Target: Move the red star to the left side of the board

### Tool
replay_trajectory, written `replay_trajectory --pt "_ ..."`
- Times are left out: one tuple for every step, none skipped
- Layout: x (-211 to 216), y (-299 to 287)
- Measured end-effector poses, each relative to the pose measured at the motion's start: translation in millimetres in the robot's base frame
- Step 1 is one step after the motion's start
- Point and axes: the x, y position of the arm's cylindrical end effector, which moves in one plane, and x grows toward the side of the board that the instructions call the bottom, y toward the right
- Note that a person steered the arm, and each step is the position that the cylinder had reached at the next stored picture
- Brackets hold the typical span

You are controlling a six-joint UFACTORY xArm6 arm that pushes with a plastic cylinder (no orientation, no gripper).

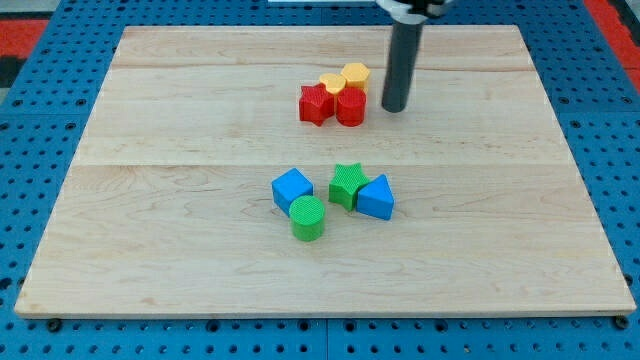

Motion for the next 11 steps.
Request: replay_trajectory --pt "-0.1 -49.1" --pt "-0.1 -81.2" --pt "-0.1 -124.7" --pt "-12.3 -159.7" --pt "-37.7 -189.1" --pt "-25.2 -204.7" --pt "-11.7 -234.8" --pt "-25.4 -265.3" --pt "-36.9 -283.5" --pt "-31.3 -286.2" --pt "-26.1 -290.3"
